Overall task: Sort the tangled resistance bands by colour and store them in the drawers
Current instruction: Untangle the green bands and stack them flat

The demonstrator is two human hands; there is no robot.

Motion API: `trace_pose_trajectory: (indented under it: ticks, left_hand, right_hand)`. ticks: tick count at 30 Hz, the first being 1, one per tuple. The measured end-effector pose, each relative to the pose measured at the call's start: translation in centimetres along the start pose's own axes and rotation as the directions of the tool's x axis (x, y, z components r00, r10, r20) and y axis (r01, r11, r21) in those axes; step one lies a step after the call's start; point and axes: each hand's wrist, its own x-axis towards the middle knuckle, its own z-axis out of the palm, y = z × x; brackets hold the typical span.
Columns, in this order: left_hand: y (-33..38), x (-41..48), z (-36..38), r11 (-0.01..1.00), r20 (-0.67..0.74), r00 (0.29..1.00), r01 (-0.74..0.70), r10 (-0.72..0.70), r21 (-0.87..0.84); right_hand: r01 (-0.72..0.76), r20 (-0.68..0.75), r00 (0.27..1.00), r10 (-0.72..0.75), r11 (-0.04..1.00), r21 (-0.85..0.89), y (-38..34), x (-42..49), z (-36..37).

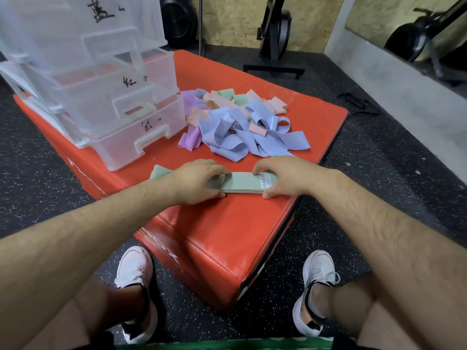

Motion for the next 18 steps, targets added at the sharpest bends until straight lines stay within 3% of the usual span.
trace_pose_trajectory:
  ticks: [9,18]
  left_hand:
    - [0.0,-0.2,0.0,1.0,-0.012,1.0,0.006,-0.006,0.007]
    - [1.0,2.6,-3.3,0.999,-0.326,0.945,0.029,-0.021,0.019]
  right_hand:
    - [0.022,0.006,1.0,-0.022,0.999,-0.049,-0.4,0.0,-0.2]
    - [0.056,-0.319,0.945,-0.067,0.997,-0.045,-3.7,1.7,-3.3]
